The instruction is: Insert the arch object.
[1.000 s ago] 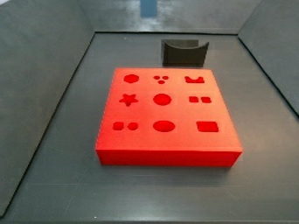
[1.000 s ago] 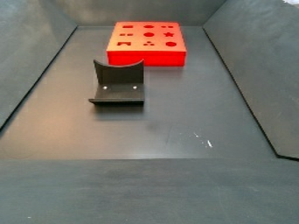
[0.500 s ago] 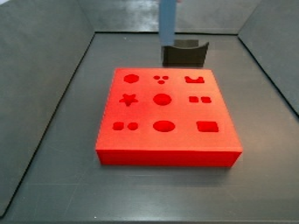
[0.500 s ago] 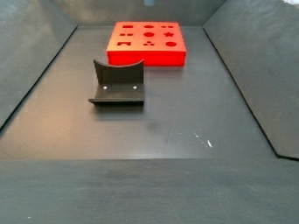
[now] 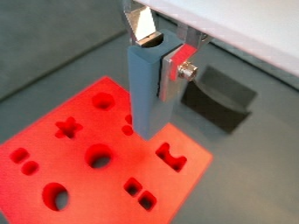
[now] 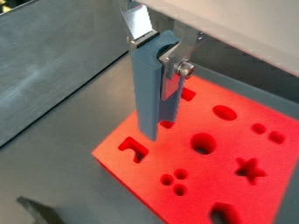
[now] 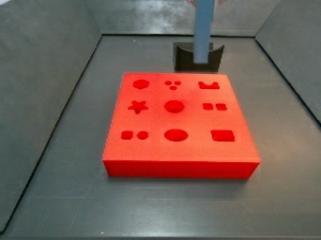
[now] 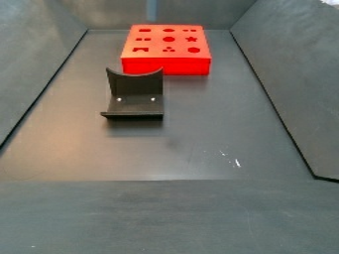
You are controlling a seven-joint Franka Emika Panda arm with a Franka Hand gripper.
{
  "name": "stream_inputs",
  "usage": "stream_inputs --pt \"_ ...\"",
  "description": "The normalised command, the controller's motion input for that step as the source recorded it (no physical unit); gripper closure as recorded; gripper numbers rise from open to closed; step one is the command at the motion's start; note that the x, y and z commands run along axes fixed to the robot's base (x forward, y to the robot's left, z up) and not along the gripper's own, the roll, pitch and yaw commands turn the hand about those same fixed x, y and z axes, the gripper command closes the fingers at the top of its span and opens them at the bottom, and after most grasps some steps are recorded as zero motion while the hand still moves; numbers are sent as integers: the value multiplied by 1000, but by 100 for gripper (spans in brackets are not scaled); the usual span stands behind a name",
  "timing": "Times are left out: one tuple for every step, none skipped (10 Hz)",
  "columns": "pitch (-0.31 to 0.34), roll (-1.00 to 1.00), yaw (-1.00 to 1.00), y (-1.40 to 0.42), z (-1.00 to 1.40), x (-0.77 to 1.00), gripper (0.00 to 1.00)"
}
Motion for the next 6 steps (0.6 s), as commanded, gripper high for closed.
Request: stream_inputs --pt "-180 0 -334 43 -443 803 100" --pt "-194 7 -357 0 -354 737 100" --pt "-190 0 -426 0 -300 671 100" --pt "-150 0 -551 6 -209 563 100" --pt "-136 -46 -649 97 -20 469 100" --pt "-160 -174 -737 174 0 346 100"
